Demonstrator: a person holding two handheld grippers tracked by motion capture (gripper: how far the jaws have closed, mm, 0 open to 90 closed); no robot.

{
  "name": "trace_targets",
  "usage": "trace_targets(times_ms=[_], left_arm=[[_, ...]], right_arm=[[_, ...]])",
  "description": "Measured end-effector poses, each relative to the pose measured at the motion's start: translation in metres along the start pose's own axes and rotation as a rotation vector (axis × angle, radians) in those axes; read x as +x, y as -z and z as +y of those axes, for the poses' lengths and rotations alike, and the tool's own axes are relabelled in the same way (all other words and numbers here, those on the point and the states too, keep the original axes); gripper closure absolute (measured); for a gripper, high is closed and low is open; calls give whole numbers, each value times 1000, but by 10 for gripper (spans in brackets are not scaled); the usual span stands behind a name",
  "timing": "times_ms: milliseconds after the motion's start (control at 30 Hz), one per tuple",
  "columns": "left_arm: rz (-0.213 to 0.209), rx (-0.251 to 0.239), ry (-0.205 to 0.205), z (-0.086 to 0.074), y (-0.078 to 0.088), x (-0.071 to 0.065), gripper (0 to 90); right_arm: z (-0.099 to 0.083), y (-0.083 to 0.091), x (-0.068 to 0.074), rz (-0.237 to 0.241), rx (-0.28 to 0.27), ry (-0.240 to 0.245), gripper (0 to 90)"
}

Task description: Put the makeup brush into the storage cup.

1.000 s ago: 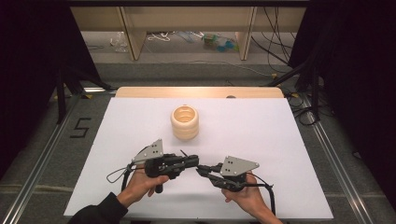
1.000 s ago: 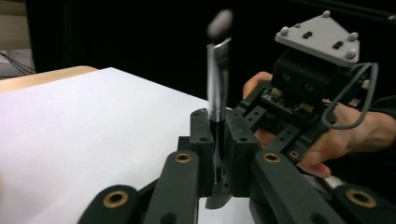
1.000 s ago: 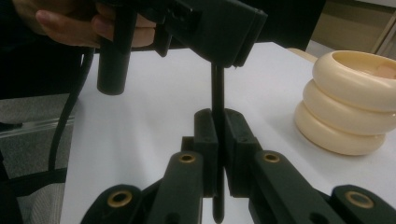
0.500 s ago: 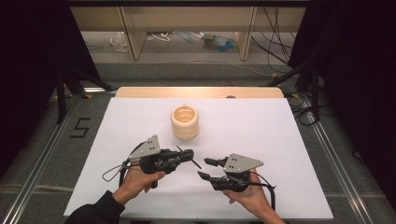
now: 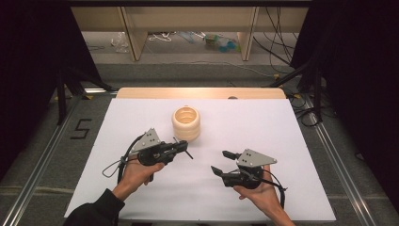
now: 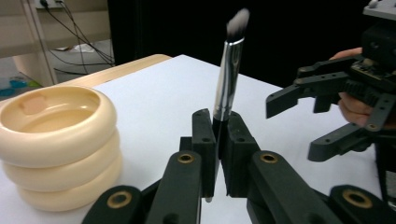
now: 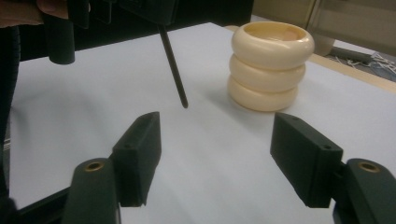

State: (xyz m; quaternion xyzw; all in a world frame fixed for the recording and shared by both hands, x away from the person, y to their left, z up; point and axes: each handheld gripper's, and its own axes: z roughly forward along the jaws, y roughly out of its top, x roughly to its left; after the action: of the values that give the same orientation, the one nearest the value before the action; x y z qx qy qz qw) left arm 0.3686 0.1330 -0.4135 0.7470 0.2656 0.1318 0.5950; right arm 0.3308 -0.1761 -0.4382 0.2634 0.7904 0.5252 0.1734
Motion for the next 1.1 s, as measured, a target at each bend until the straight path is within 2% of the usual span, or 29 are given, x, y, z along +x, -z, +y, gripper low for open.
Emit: trace_targets(times_ms=[33,67,100,133,167,200,367,400,433,567,600,700,767,800,867,900,933,1100], left_arm=[[8,2,5,1,0,1,851],[9,4,-6,3,1,3,850],[13,3,7,4,1,4,850],[15,10,-1,6,1,5,850],[26,14,-3,7,2,7,850],[29,11,-3,8,2,9,850],[54,15,7,13,4,19,850],[59,15,19,14,4,20,850],[64,18,9,15,5,23,850],[87,17,15,21,6,30,850],[93,17,15,22,6,32,850],[101,28,16,25,5,37,850],[108,28,23,27,4,40,850],[112,28,22,30,5,42,850],[117,23,25,33,5,45,850],[120,24,23,34,5,46,850],[127,26,24,36,5,47,850],[143,24,17,46,4,53,850]], right_arm=[[0,1,-2,-12,-5,11,313],[0,2,-2,-14,-2,-8,295],[0,2,-3,-15,6,-17,276],[-1,3,-4,-26,3,-11,258],[-1,3,-4,-21,1,-35,228],[-1,4,-5,-30,19,-41,213],[-2,7,-7,-47,15,-49,160],[-2,8,-8,-47,19,-47,160],[-3,8,-8,-48,17,-48,160],[-3,12,-9,-60,14,-47,160],[-4,12,-10,-72,5,-32,160],[-5,13,-10,-64,2,-52,162],[-6,17,-10,-73,21,-44,162],[-6,17,-10,-89,13,-28,162],[-8,17,-10,-72,-3,-44,162],[-8,20,-10,-84,14,-39,162],[-8,20,-11,-93,3,-33,162],[-10,23,-13,-93,9,-42,162]])
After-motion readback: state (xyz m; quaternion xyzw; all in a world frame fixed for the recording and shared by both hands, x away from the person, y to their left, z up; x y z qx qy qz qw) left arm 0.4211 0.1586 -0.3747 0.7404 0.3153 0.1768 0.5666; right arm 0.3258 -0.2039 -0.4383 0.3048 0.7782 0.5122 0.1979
